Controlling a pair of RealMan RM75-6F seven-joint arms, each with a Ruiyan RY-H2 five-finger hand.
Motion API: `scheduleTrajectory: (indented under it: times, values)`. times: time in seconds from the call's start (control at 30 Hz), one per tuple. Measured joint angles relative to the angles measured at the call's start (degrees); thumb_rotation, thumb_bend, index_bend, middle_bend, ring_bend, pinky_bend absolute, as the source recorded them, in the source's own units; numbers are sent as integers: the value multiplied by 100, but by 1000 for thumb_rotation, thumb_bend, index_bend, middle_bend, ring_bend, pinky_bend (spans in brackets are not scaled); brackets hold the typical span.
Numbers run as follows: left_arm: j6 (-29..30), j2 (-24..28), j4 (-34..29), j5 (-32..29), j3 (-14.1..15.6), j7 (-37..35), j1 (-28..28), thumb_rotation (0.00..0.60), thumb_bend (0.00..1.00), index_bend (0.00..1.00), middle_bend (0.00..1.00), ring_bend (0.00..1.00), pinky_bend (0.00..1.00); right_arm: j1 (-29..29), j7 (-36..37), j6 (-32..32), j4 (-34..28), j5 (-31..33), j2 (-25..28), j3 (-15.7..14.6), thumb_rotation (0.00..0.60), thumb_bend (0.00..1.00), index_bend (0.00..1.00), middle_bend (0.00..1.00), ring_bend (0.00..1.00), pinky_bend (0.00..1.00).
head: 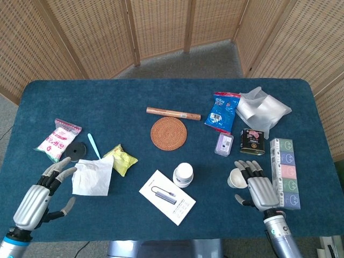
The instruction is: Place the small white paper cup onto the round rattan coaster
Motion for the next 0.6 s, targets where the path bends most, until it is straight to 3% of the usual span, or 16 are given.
scheduleTrajectory:
  times: [0.13, 0.23, 0.4, 0.6]
  values:
    - [44, -13, 40, -38, -7, -57, 16, 600, 460, 123, 32, 0, 0, 54, 77, -3, 94, -3, -71, 36, 600, 287, 11, 0, 0, 0]
    - [71, -36, 83, -45, -9, -53, 31, 600, 461, 113, 27, 0, 0, 103, 127, -10, 236, -11, -123, 60, 600, 300, 99, 22, 0, 17]
    - [90, -73, 140, -57, 13, -61, 57, 600, 460, 103, 21, 0, 0, 195, 310, -36, 498, -36, -247, 96, 600, 331, 272, 200, 104, 309]
    - [99, -71, 193, -118, 13, -89, 70, 600, 460, 91, 15, 0, 0, 334, 400, -228, 746, 55, -330, 99, 600, 357, 346, 240, 170, 440]
